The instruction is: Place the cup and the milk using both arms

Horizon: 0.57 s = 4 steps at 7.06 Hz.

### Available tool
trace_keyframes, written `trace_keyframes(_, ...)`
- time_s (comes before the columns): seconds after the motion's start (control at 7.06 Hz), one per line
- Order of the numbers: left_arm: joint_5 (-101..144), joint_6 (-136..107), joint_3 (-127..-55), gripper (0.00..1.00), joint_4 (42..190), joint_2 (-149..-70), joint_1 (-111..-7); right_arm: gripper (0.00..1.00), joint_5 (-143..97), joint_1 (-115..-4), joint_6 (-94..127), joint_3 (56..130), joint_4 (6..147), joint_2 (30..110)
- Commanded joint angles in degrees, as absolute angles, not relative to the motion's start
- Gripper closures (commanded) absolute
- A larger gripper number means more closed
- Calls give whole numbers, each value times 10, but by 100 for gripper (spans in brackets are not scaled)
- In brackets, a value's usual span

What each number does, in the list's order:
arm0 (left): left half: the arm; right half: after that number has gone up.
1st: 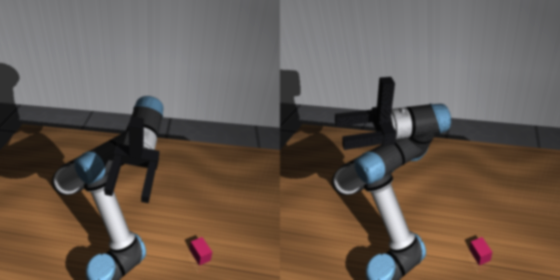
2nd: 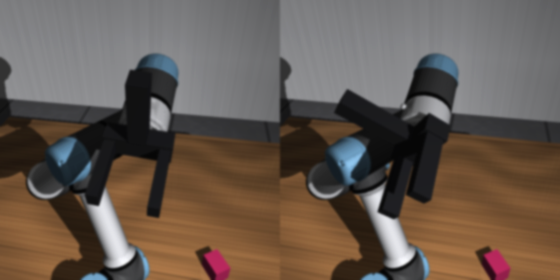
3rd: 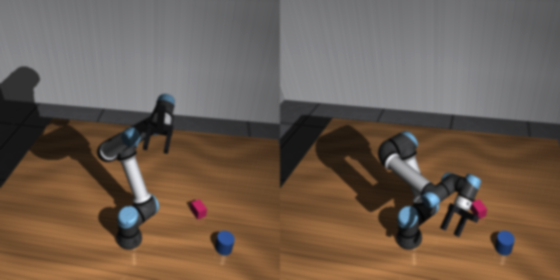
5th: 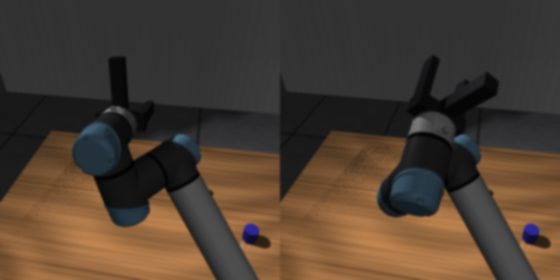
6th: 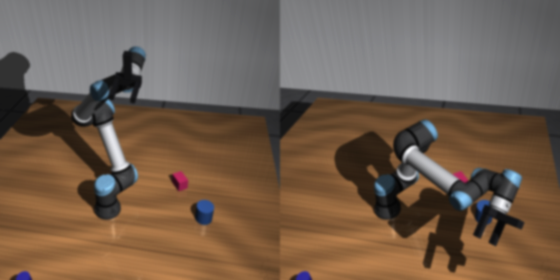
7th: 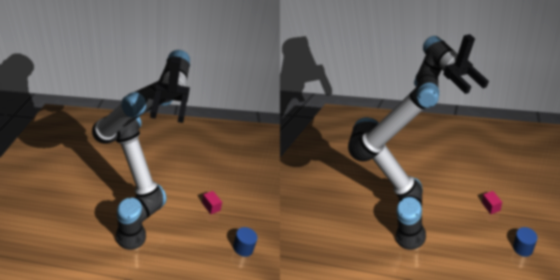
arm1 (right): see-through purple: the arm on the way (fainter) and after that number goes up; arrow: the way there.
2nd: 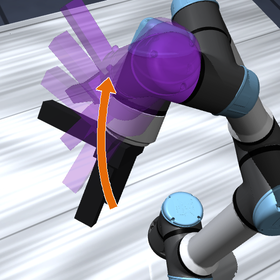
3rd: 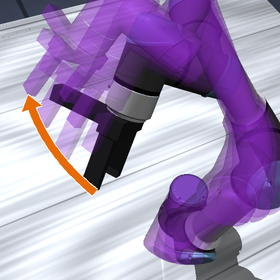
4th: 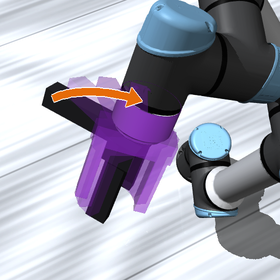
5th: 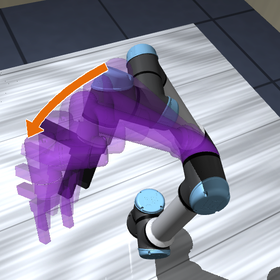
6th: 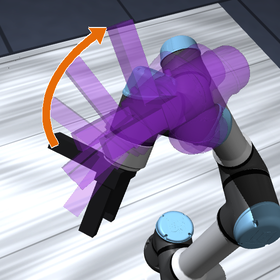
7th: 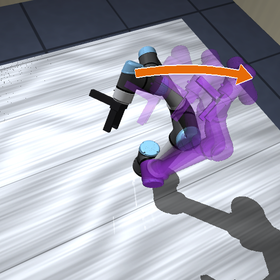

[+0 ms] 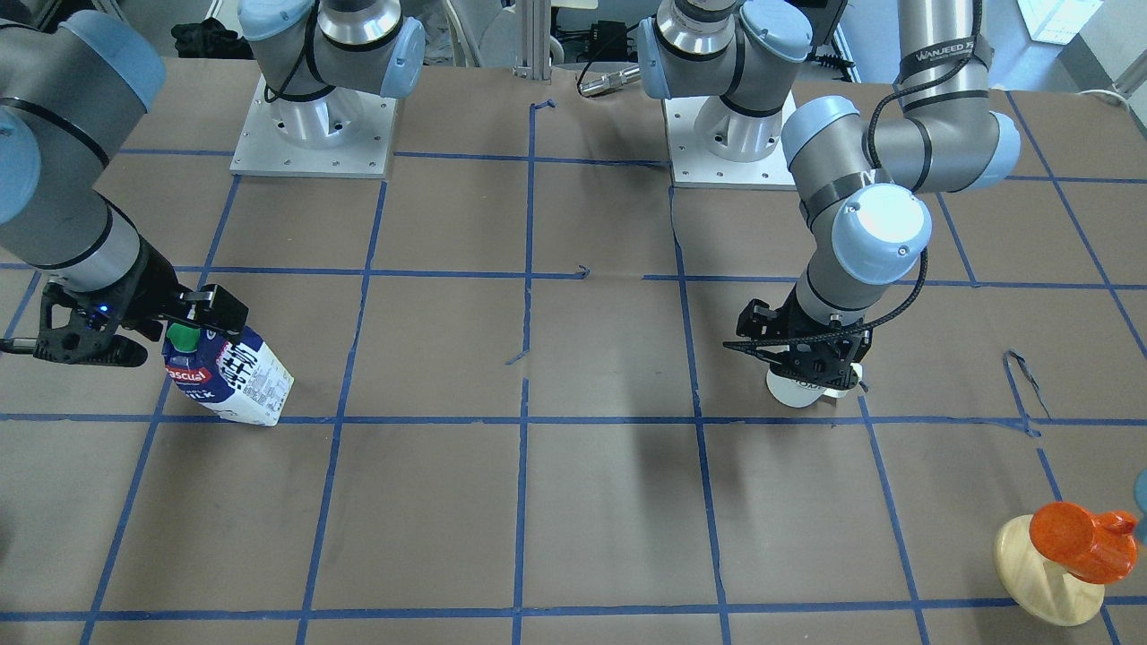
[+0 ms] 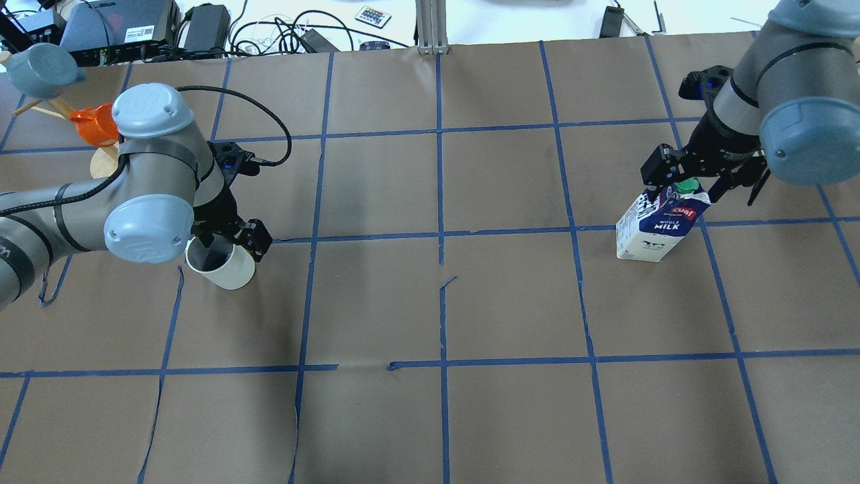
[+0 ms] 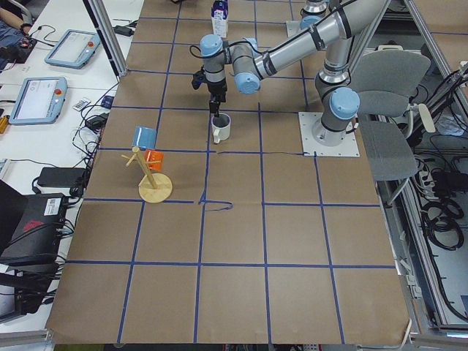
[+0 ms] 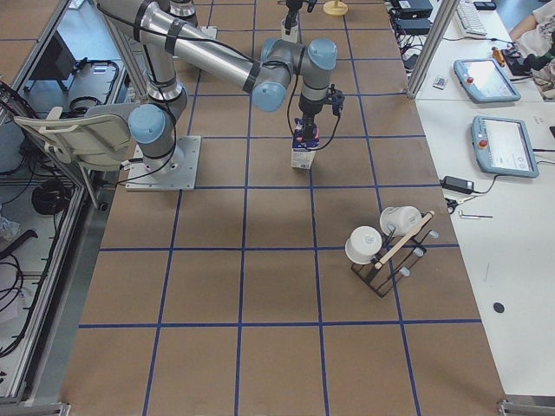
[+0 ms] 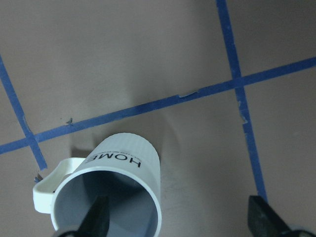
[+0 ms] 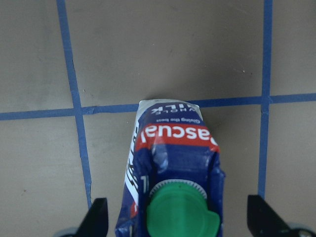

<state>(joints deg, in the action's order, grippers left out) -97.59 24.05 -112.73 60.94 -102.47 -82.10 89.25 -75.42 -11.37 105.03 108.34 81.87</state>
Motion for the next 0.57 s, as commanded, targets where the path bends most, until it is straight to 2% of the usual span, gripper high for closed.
trace_keyframes(0.0,-982,242,-1126,78,609,-1041,-821,0,893,-754,-119,1061,1112,818)
trace_keyframes(0.14,-980,243,-1123,100,606,-1043,-821,15,894,-754,-120,1063,1126,817)
trace_keyframes(0.42,-976,239,-1115,100,604,-1032,-824,53,892,-754,-120,1065,1122,817)
